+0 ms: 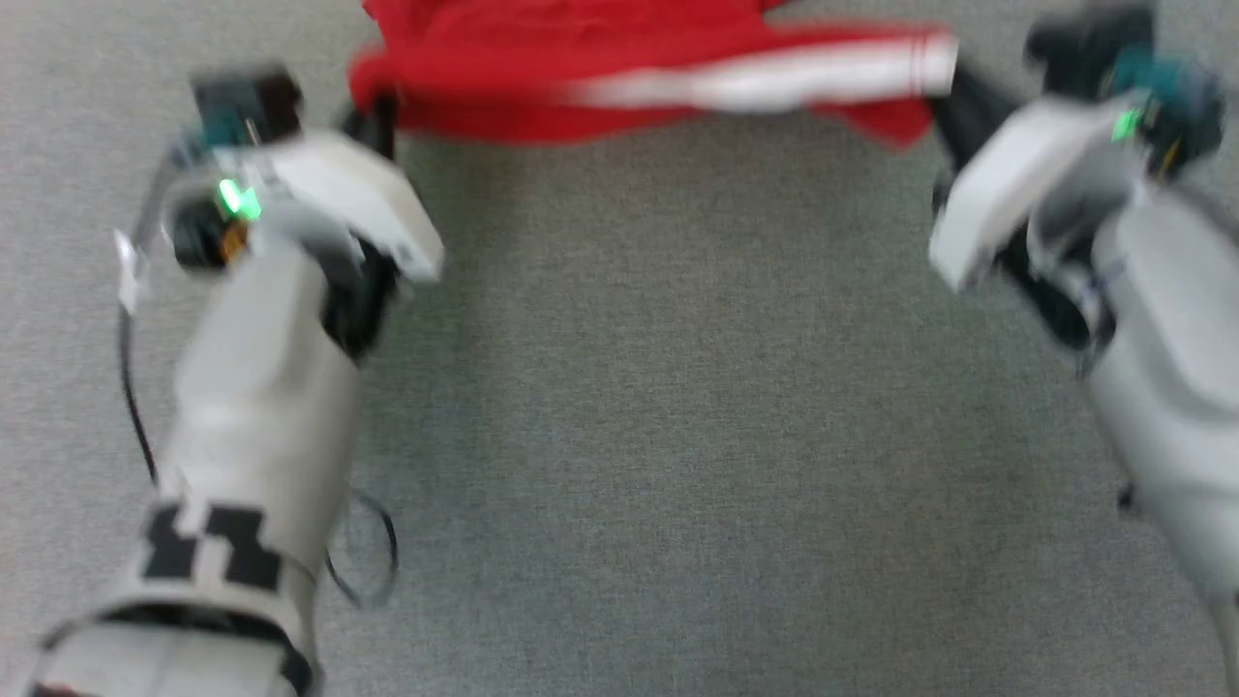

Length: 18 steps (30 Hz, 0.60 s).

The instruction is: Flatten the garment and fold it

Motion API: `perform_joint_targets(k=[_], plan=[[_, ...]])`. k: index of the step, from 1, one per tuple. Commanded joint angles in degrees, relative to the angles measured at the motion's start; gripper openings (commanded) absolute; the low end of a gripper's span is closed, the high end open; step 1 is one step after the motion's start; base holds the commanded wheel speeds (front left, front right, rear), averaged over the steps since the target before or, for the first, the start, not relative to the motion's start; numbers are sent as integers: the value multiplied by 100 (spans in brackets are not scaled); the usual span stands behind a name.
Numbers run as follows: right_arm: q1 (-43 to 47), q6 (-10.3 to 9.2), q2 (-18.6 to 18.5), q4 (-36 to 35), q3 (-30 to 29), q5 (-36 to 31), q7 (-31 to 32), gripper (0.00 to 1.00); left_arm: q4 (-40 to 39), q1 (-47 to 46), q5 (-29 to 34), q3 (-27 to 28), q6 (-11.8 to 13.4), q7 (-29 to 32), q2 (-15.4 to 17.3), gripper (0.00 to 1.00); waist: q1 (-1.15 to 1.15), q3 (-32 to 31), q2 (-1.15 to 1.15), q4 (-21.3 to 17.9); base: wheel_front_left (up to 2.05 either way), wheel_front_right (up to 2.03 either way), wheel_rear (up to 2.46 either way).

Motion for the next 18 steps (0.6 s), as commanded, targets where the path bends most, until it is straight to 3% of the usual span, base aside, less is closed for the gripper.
perform_joint_targets(k=[1,5,12,18], plan=[[458,-11,-120,-112,102,126,-144,0,61,416,-123,-3,-42,-113,-105,0,0,-242,1,90,0,0,0],[1346,-11,-309,-583,127,223,-315,0,-172,1234,-210,-75,-68,-296,-181,0,0,-621,1,112,0,0,0],[2953,-11,-549,-1797,-503,-26,-123,0,-1226,2615,-185,-194,24,-316,-139,0,0,-1230,1,147,0,0,0],[4818,-11,-213,-3455,-1722,-572,758,0,-3377,4226,-195,-300,428,537,128,0,0,-1586,1,154,0,0,0]])
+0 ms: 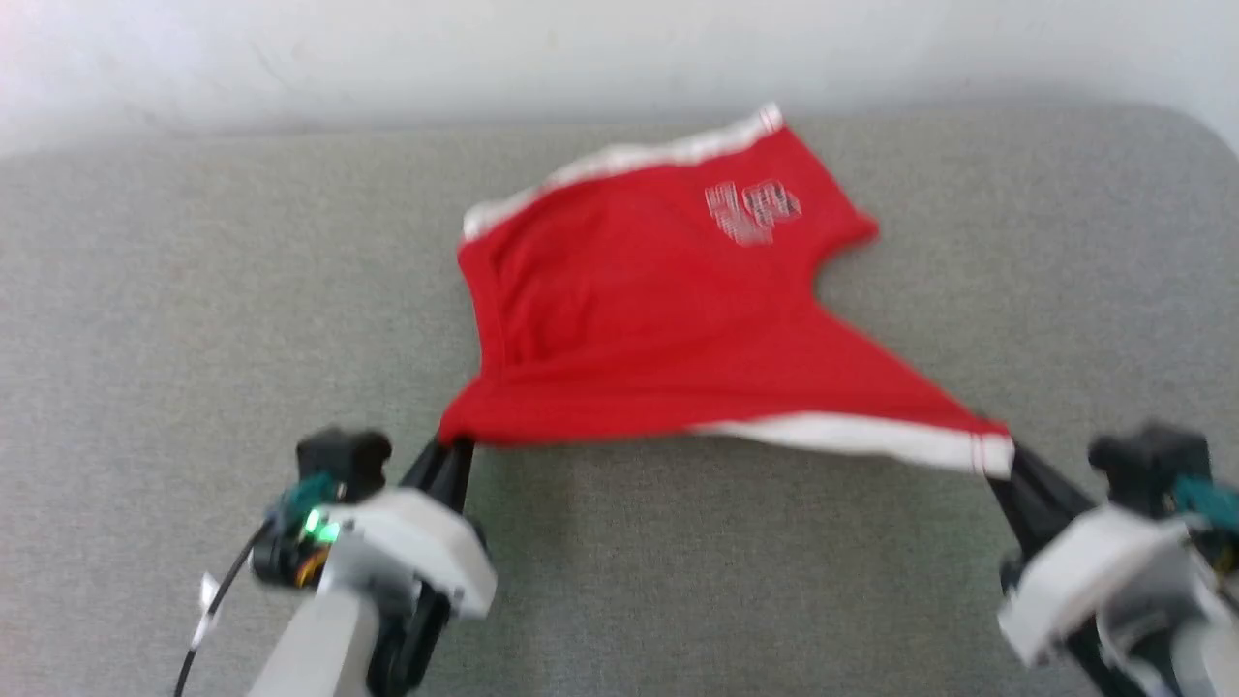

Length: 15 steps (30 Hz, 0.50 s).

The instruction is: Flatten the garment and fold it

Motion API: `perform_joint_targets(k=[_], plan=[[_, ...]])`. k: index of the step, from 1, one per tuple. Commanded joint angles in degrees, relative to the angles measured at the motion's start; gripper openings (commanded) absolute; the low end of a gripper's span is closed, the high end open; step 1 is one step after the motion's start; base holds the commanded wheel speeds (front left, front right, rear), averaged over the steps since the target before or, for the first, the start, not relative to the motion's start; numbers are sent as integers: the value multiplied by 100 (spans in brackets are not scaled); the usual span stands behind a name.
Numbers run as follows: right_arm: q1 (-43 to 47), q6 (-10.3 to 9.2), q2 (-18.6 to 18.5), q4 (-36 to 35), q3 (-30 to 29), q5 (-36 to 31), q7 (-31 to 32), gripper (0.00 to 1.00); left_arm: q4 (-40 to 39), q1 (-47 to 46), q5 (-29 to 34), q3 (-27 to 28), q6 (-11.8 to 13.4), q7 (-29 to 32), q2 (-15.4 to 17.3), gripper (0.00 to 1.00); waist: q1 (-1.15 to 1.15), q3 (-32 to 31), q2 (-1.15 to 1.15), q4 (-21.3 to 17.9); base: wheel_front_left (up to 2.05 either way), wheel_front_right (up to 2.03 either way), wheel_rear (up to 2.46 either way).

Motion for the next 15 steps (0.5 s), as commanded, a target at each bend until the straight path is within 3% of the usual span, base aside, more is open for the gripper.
perform_joint_targets(k=[1,5,10,15], plan=[[337,-12,136,-338,-239,-148,182,0,-500,373,6,14,164,231,150,0,3,-297,1,23,0,0,0],[1237,-12,532,-1286,-723,-414,748,0,-2207,1474,-25,74,660,1027,400,0,3,-360,1,14,0,0,0],[1937,-12,915,-1953,-1101,-567,1180,0,-3835,2509,-45,115,1153,1841,616,0,3,-365,1,60,0,0,0],[1984,-12,1033,-2159,-1283,-548,1417,0,-4513,2754,-97,91,1253,2289,764,0,3,-280,1,125,0,0,0]])
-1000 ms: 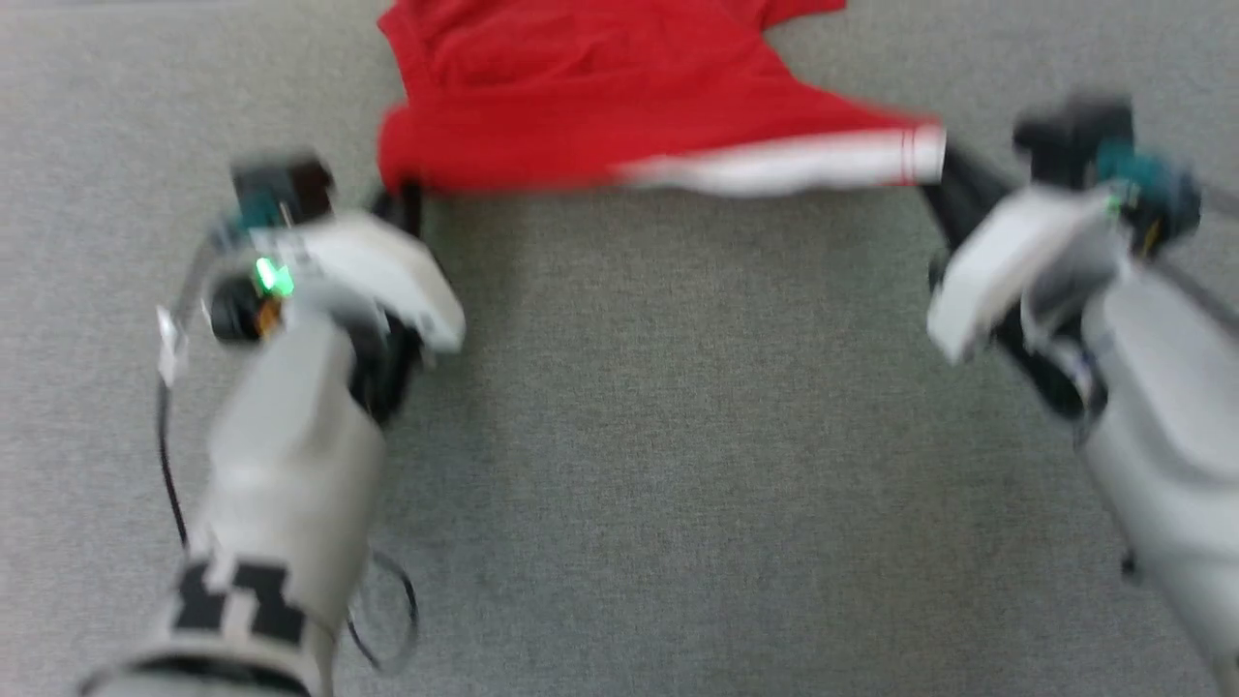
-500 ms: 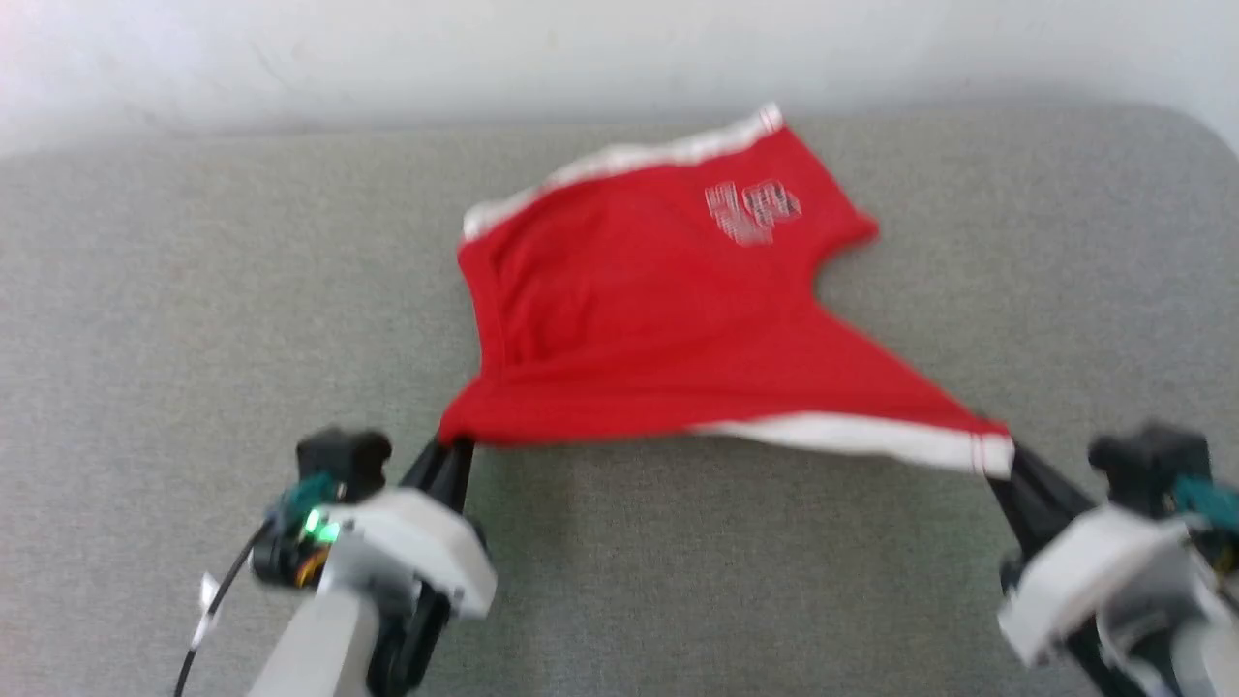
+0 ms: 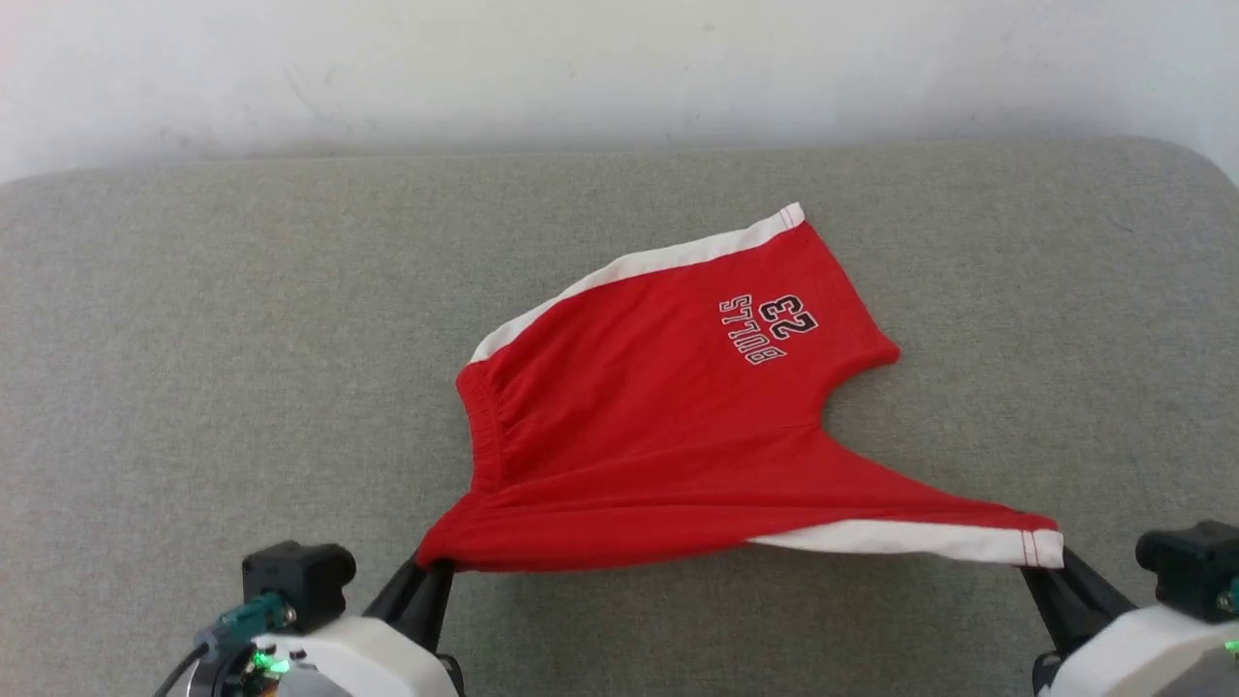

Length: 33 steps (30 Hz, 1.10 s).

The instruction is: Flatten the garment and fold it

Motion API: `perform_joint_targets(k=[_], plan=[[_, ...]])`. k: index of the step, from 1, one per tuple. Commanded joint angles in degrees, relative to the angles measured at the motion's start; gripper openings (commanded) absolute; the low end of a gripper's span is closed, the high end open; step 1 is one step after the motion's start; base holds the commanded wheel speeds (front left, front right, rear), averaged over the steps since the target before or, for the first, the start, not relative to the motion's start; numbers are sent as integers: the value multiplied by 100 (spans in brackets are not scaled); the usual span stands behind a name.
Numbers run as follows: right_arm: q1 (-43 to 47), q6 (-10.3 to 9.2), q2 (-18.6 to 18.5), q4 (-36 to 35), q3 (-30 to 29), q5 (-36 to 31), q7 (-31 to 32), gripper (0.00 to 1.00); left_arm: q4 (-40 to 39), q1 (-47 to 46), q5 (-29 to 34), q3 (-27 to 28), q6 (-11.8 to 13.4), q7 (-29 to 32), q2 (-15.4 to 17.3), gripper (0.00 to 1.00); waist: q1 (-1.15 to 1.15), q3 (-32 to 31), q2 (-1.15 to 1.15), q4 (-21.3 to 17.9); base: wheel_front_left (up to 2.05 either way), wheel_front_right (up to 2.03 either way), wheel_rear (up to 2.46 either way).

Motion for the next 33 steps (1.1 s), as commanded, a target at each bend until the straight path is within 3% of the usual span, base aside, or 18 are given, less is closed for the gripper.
perform_joint_targets(k=[1,6,11,21,30,31,32,33], plan=[[-153,-13,-2,16,-59,22,64,0,15,-129,-83,51,-18,51,70,0,0,63,0,27,0,0,0],[-1176,-13,-163,561,199,254,266,0,562,-959,-363,-38,-359,338,78,0,0,314,0,-32,0,0,0],[-2686,-13,-372,1684,593,508,377,0,1277,-1927,-560,29,-605,437,55,0,0,677,0,-92,0,0,0],[-5121,-13,-589,3822,1177,878,200,0,2180,-3485,-584,101,-827,226,-78,0,0,1404,0,227,0,0,0],[-6356,-13,-633,5340,1791,1164,-145,0,3199,-4302,-701,-105,-1050,184,-391,0,0,1831,0,425,0,0,0],[-6432,-13,-614,5498,1858,1192,-188,2,3314,-4347,-726,-121,-1084,169,-425,0,0,1844,0,426,0,0,0],[-6496,-13,-594,5643,1926,1220,-240,37,3410,-4385,-738,-131,-1111,130,-450,0,0,1852,0,424,0,0,0],[-6550,-13,-582,5772,1991,1243,-312,53,3497,-4411,-746,-140,-1136,91,-469,8,0,1855,0,423,0,0,0]])
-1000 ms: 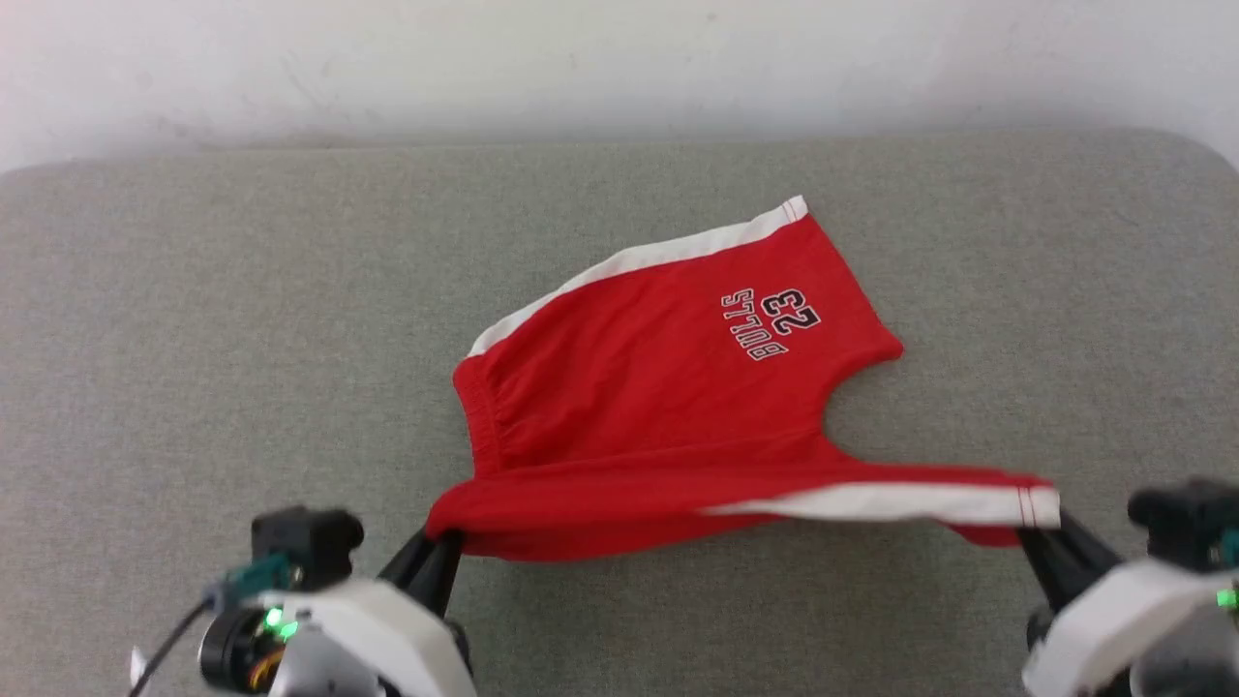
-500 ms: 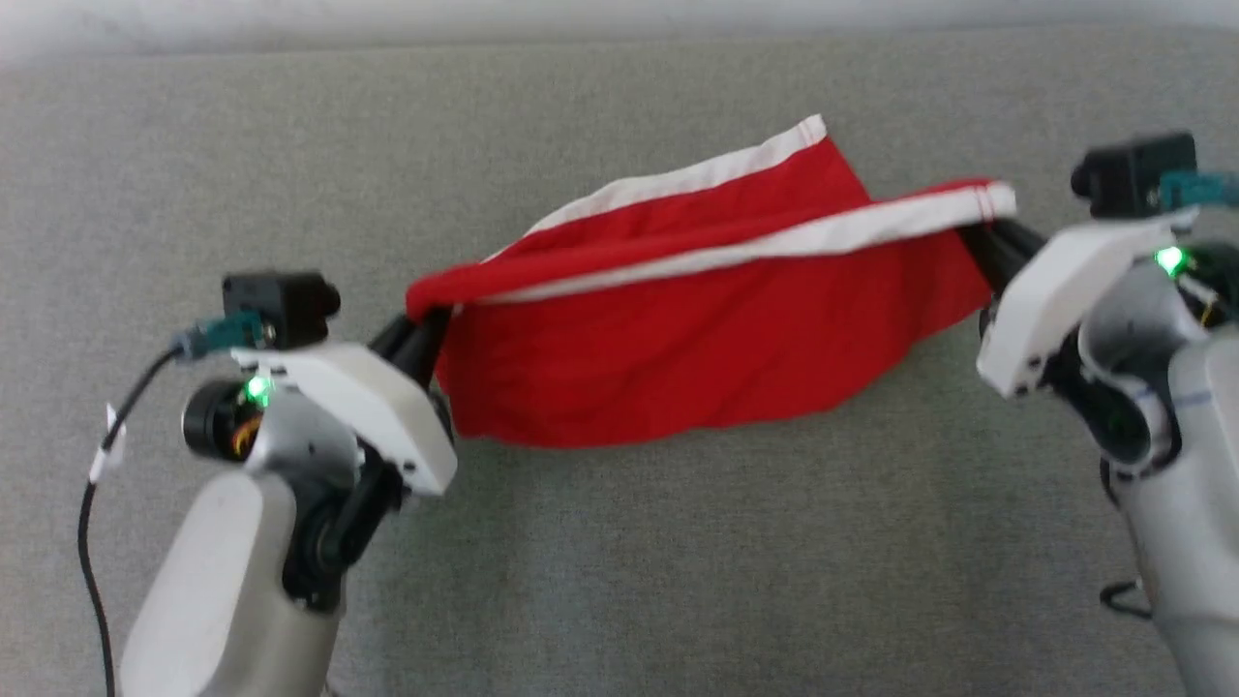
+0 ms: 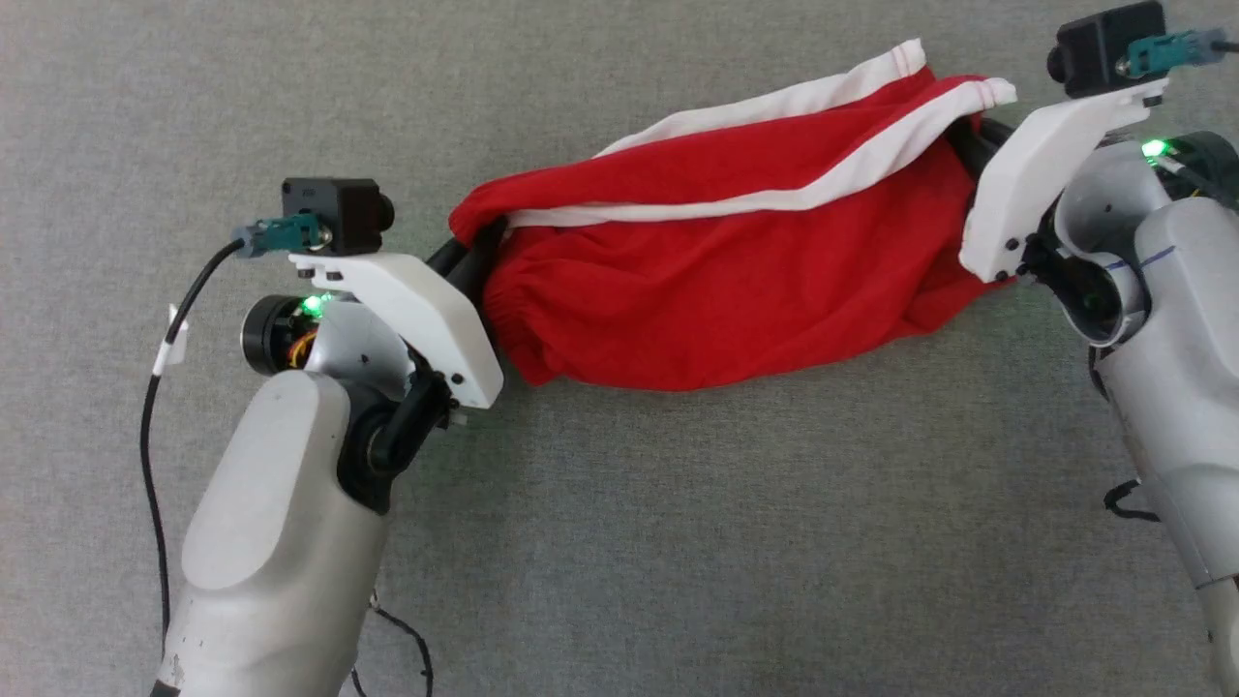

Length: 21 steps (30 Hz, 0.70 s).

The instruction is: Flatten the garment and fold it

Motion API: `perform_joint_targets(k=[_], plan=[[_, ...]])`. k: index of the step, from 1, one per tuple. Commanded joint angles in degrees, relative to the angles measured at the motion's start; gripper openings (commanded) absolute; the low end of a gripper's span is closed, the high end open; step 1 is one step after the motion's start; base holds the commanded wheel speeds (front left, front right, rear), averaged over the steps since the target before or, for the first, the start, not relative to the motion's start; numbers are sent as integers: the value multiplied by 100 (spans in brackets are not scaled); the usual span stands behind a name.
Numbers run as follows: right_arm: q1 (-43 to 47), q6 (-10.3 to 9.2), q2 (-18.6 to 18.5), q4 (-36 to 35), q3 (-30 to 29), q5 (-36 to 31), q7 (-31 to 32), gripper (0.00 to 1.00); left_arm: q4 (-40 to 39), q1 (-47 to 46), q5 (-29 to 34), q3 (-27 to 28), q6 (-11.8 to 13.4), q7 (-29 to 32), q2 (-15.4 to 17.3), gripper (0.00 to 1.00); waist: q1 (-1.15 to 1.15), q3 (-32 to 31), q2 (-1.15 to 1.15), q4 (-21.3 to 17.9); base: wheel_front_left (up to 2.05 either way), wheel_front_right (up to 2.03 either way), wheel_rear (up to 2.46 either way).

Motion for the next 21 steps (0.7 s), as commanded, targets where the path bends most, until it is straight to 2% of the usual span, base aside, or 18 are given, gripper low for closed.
perform_joint_targets(k=[1,2,3,6,14,18,21], plan=[[-125,-4,30,231,112,84,-156,99,155,-107,-62,-25,-79,-76,-47,33,-1,70,0,63,0,0,0],[-148,-4,35,341,168,122,-240,100,210,-111,-87,-32,-108,-115,-74,60,-1,55,0,67,0,0,0],[-157,-4,29,429,233,156,-350,100,249,-104,-108,-28,-125,-173,-99,100,-1,24,0,73,0,0,0],[-108,-4,-25,590,442,218,-738,100,276,-30,-72,9,-106,-415,-106,100,-1,-103,0,71,0,0,0],[569,-4,-257,371,703,98,-2187,100,-331,731,169,144,235,-993,28,100,-1,-703,0,2,0,0,0],[1116,-4,-274,7,556,-25,-2643,100,-784,1223,246,173,457,-895,168,100,-1,-1094,0,-98,0,0,0],[1585,-4,-265,-417,339,-141,-2744,100,-1128,1490,237,141,536,-656,274,100,-1,-1325,0,-171,0,0,0]])
